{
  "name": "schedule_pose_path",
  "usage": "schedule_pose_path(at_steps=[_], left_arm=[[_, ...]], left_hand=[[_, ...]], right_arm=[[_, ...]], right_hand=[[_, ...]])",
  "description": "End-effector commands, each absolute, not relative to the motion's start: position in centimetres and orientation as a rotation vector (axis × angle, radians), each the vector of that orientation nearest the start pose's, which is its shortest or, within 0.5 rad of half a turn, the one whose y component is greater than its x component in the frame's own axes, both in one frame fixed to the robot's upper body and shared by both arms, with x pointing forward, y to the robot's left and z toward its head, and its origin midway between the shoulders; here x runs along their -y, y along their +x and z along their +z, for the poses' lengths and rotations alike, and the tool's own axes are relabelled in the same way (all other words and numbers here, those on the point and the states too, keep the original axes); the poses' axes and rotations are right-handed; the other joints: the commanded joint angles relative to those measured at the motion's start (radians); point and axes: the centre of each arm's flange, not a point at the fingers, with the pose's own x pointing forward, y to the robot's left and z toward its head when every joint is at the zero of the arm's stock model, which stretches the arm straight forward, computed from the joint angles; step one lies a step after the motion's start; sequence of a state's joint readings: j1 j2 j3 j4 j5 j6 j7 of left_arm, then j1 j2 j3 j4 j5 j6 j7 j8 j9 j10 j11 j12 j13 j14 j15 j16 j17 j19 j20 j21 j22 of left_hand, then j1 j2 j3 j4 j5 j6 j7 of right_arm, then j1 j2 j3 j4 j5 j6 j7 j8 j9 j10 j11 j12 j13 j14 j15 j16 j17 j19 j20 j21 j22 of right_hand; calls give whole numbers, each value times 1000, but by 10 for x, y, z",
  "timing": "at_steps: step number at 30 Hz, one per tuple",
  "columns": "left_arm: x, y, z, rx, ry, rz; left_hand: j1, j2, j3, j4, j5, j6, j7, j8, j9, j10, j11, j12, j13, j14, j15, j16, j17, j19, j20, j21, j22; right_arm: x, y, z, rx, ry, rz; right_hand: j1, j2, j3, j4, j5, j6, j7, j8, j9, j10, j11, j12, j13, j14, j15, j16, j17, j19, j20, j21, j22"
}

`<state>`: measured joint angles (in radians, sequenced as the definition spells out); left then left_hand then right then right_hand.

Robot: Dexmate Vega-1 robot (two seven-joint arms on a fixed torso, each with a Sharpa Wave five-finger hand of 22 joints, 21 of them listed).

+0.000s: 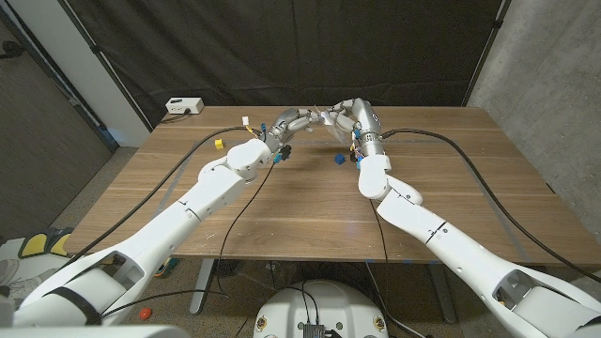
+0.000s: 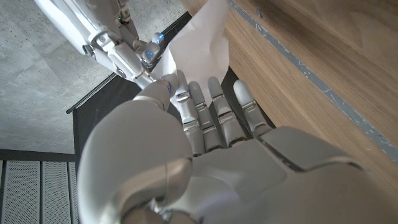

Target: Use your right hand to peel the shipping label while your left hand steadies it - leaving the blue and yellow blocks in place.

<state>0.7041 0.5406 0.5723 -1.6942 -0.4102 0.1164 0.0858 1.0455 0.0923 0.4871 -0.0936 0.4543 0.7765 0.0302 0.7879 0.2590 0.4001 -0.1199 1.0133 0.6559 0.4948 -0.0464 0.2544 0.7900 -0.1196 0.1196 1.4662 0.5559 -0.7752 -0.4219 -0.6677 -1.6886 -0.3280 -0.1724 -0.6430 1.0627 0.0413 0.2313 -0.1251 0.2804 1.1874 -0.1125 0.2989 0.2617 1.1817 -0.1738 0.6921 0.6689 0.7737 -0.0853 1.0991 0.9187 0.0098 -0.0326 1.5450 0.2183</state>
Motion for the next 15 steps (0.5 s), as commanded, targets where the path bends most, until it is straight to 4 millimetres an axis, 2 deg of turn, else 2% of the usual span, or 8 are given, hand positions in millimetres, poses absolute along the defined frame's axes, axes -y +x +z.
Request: schedule_pose_path(at_steps=[1, 15], left_arm=[[-141, 605, 46, 565, 321, -387], [-144, 598, 32, 547, 268, -367]], left_hand=[[-3, 3, 55, 41, 13, 2, 1, 68, 364, 11, 0, 5, 3, -1, -120, -7, 4, 1, -9, 5, -2], [-6, -9, 67, 34, 24, 12, -1, 77, 361, 25, 0, 9, 3, 6, -129, -16, -6, 21, -28, 4, -20]], right_arm=[[124, 579, 34, 934, -596, -365], [134, 573, 27, 925, -507, -503]], right_hand=[[4, 15, -9, -1, -6, -2, -7, 6, 10, 5, 0, 6, 6, -11, -137, 10, 11, -1, -57, -5, -1], [15, 27, -25, 0, -12, 0, 0, 9, 30, 15, 2, 2, 5, -14, -136, 13, 17, 2, -54, -3, -2]])
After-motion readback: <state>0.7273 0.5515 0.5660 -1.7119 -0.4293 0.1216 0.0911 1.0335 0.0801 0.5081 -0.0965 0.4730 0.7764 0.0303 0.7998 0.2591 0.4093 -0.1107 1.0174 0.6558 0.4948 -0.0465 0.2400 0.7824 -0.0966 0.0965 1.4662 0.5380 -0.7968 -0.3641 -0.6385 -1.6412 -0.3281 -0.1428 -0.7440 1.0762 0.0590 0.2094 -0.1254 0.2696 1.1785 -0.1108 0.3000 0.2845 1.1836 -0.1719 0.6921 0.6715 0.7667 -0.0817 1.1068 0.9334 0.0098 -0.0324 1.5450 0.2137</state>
